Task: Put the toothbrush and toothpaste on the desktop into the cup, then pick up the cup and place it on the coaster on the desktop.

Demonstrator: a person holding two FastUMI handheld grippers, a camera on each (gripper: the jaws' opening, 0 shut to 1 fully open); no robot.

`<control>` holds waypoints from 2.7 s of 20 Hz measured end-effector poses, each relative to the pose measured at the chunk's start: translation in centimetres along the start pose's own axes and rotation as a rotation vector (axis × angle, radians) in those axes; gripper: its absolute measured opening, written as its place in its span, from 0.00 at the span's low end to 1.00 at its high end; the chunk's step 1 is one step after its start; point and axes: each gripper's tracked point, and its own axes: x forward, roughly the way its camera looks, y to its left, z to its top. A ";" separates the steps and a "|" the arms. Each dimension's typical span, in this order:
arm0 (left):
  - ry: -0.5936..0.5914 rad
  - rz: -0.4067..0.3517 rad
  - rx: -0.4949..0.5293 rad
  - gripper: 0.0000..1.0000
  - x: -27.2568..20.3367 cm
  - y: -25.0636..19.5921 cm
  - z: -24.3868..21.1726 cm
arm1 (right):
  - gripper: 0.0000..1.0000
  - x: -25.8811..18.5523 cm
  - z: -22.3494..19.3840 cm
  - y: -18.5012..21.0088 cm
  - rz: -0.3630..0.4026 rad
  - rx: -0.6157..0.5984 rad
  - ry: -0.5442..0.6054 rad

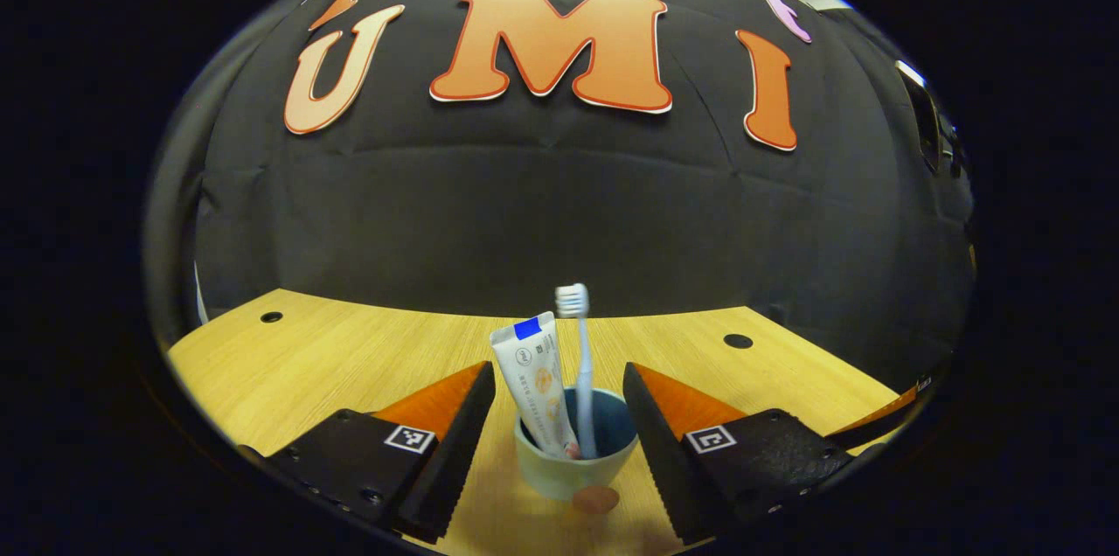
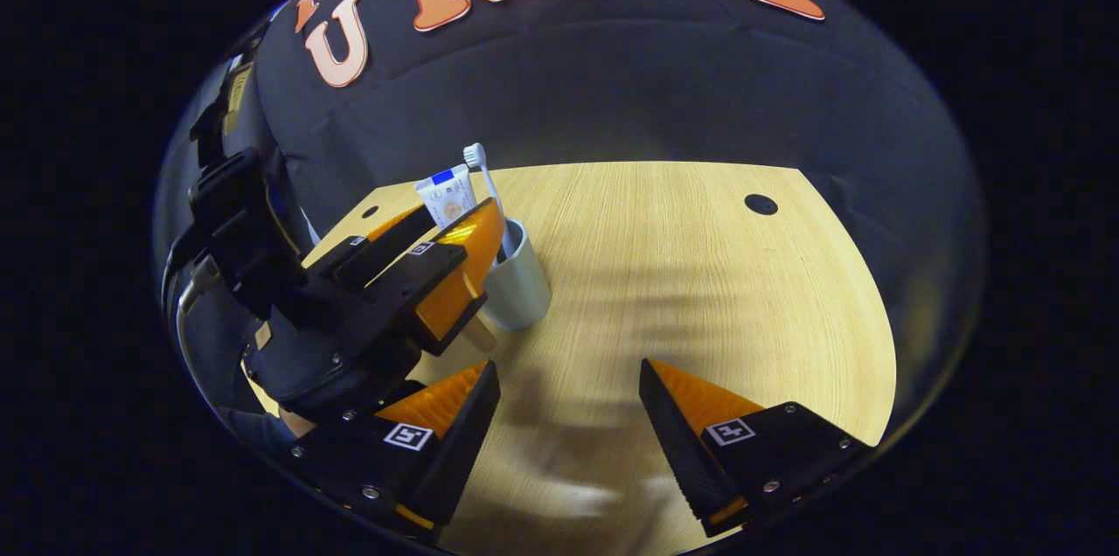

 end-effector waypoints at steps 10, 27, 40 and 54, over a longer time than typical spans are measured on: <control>0.026 -0.069 0.014 0.98 -4.6 1.4 3.3 | 0.98 -0.4 0.0 0.8 -0.002 0.013 0.005; 0.383 0.096 -0.002 0.98 -18.0 14.9 1.9 | 0.94 5.1 3.1 9.4 0.015 -0.023 0.066; 0.615 0.146 -0.142 0.98 -24.6 19.6 -2.2 | 0.29 10.0 0.9 8.8 -0.179 0.018 0.223; 0.700 0.081 -0.206 0.98 -25.3 21.7 -4.4 | 0.14 6.7 2.9 8.3 -0.145 -0.009 0.134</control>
